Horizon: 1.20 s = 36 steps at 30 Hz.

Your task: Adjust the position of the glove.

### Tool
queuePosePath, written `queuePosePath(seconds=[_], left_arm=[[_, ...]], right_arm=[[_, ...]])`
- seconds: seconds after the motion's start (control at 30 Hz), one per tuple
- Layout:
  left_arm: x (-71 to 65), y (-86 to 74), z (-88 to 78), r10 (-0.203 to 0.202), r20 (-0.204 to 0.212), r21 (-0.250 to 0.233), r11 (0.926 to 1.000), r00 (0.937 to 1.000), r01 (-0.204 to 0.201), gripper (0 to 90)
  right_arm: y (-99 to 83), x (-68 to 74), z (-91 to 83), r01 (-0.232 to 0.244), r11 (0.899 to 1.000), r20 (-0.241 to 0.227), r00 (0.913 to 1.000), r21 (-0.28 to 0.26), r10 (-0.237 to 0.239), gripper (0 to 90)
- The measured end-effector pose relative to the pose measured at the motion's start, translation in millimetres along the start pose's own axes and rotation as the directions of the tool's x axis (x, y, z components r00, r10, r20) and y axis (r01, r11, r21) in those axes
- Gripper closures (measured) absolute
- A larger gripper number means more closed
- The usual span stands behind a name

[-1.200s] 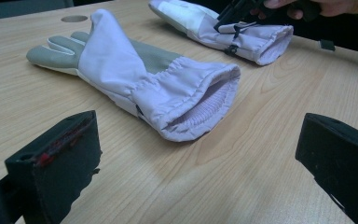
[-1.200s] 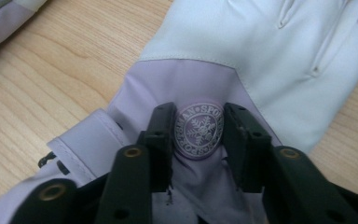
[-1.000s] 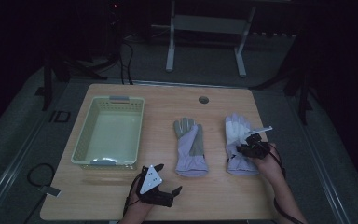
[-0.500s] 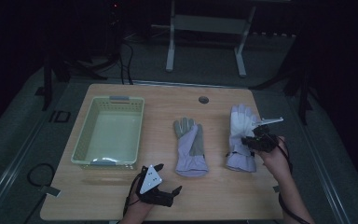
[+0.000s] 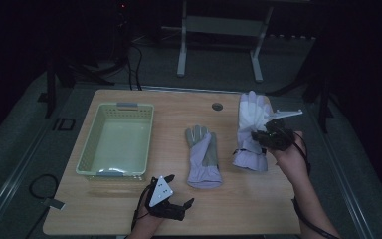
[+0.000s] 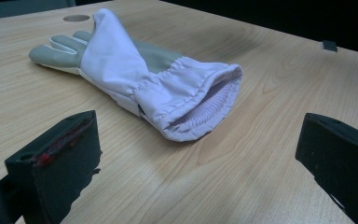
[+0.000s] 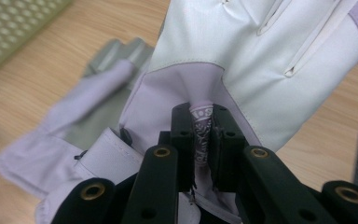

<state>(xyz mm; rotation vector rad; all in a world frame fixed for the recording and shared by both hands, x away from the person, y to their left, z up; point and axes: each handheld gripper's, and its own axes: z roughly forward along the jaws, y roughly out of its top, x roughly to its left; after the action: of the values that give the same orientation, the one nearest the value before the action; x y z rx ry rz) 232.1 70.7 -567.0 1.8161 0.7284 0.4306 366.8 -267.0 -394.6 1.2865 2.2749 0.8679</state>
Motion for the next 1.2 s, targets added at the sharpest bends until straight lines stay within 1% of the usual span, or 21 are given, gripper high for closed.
queuePosePath(seconds=[0.03, 0.07, 0.13, 0.17, 0.2, 0.27, 0.3, 0.33, 0.43, 0.5, 0.53, 0.67, 0.7, 0.73, 0.77, 0.8, 0.83, 0.87, 0.9, 1.07, 1.2], left_arm=[[0.1, 0.0, 0.0, 0.001, 0.000, 0.000, 1.0000, 1.0000, -0.001, 0.0], [0.1, 0.0, 0.0, 0.001, 0.000, 0.000, 1.0000, 1.0000, -0.001, 0.0], [-0.1, 0.0, 0.0, 0.001, -0.001, -0.001, 1.0000, 1.0000, -0.001, 0.0], [-0.1, 0.0, 0.0, 0.001, -0.001, -0.001, 1.0000, 1.0000, -0.001, 0.0], [-0.3, -0.1, 0.1, 0.000, 0.000, -0.003, 1.0000, 1.0000, 0.000, 0.0], [-0.2, -0.1, 0.0, 0.000, 0.001, -0.003, 1.0000, 1.0000, 0.000, 0.0], [-0.2, -0.1, 0.0, 0.000, 0.001, -0.003, 1.0000, 1.0000, 0.000, 0.0], [-0.4, -0.1, 0.1, -0.001, 0.000, -0.005, 1.0000, 1.0000, 0.001, 0.0], [-0.5, -0.1, 0.0, 0.003, 0.000, -0.004, 1.0000, 1.0000, -0.003, 0.0], [-0.5, -0.1, 0.0, 0.003, 0.001, -0.004, 1.0000, 1.0000, -0.003, 0.0], [-0.5, -0.1, 0.0, 0.004, 0.001, -0.005, 1.0000, 1.0000, -0.004, 0.0], [-0.6, -0.1, -0.2, 0.005, 0.002, -0.003, 1.0000, 1.0000, -0.005, 0.0], [-0.5, -0.1, -0.2, 0.006, 0.001, -0.002, 1.0000, 1.0000, -0.006, 0.0], [-0.5, -0.1, -0.2, 0.006, 0.001, -0.002, 1.0000, 1.0000, -0.006, 0.0], [-0.6, -0.1, -0.2, 0.005, 0.002, -0.002, 1.0000, 1.0000, -0.005, 0.0], [-0.5, -0.1, -0.1, 0.004, 0.003, -0.002, 1.0000, 1.0000, -0.004, 0.0], [-0.5, -0.1, -0.1, 0.004, 0.003, -0.002, 1.0000, 1.0000, -0.004, 0.0], [-0.5, -0.2, -0.1, 0.004, 0.003, -0.003, 1.0000, 1.0000, -0.004, 0.0], [-0.6, -0.2, -0.1, 0.004, 0.003, -0.003, 1.0000, 1.0000, -0.004, 0.0], [-0.6, -0.1, -0.2, 0.006, 0.003, -0.002, 1.0000, 1.0000, -0.006, 0.0], [-0.6, -0.1, -0.1, 0.006, 0.002, -0.003, 1.0000, 1.0000, -0.006, 0.0]], right_arm=[[6.7, 9.9, -0.5, 0.006, 1.000, -0.010, 0.9999, -0.008, -0.006, 81.6], [6.7, 9.9, -0.5, 0.006, 1.000, -0.010, 0.9999, -0.008, -0.006, 81.6], [13.6, 21.3, 0.1, 0.004, 1.000, -0.033, 0.9994, -0.017, -0.005, 81.5], [13.6, 21.3, 0.1, 0.004, 1.000, -0.033, 0.9994, -0.017, -0.005, 81.5], [21.0, 37.4, 3.6, 0.019, 1.000, -0.053, 0.9984, -0.012, -0.020, 81.5], [24.8, 48.5, 7.0, 0.030, 1.000, -0.054, 0.9981, -0.009, -0.030, 81.6], [24.8, 48.5, 7.0, 0.030, 1.000, -0.054, 0.9981, -0.009, -0.030, 81.6], [28.5, 60.5, 12.2, 0.037, 0.999, -0.056, 0.9977, 0.010, -0.037, 81.5], [31.1, 78.0, 20.3, 0.039, 0.999, -0.082, 0.9960, 0.018, -0.038, 81.5], [31.1, 82.2, 22.5, 0.045, 0.999, -0.087, 0.9952, 0.023, -0.043, 81.5], [30.6, 92.8, 29.8, 0.054, 0.998, -0.107, 0.9930, 0.032, -0.050, 81.5], [29.8, 100.3, 39.8, 0.053, 0.998, -0.123, 0.9914, 0.047, -0.046, 81.5], [28.8, 102.7, 50.2, 0.039, 0.997, -0.126, 0.9916, 0.071, -0.030, 81.4], [28.8, 102.7, 50.2, 0.039, 0.997, -0.126, 0.9916, 0.071, -0.030, 81.4], [27.3, 103.8, 59.3, 0.040, 0.994, -0.137, 0.9902, 0.101, -0.026, 81.4], [27.3, 103.8, 59.3, 0.040, 0.994, -0.137, 0.9902, 0.101, -0.026, 81.4], [24.8, 106.6, 68.9, 0.044, 0.991, -0.131, 0.9910, 0.127, -0.027, 81.4], [24.8, 106.6, 68.9, 0.044, 0.991, -0.131, 0.9910, 0.127, -0.027, 81.4], [23.0, 108.2, 75.6, 0.047, 0.989, -0.128, 0.9914, 0.139, -0.029, 81.3], [20.2, 111.2, 88.6, 0.056, 0.984, -0.116, 0.9926, 0.166, -0.037, 81.3], [17.8, 114.9, 101.3, 0.080, 0.977, -0.099, 0.9932, 0.199, -0.061, 81.0]])
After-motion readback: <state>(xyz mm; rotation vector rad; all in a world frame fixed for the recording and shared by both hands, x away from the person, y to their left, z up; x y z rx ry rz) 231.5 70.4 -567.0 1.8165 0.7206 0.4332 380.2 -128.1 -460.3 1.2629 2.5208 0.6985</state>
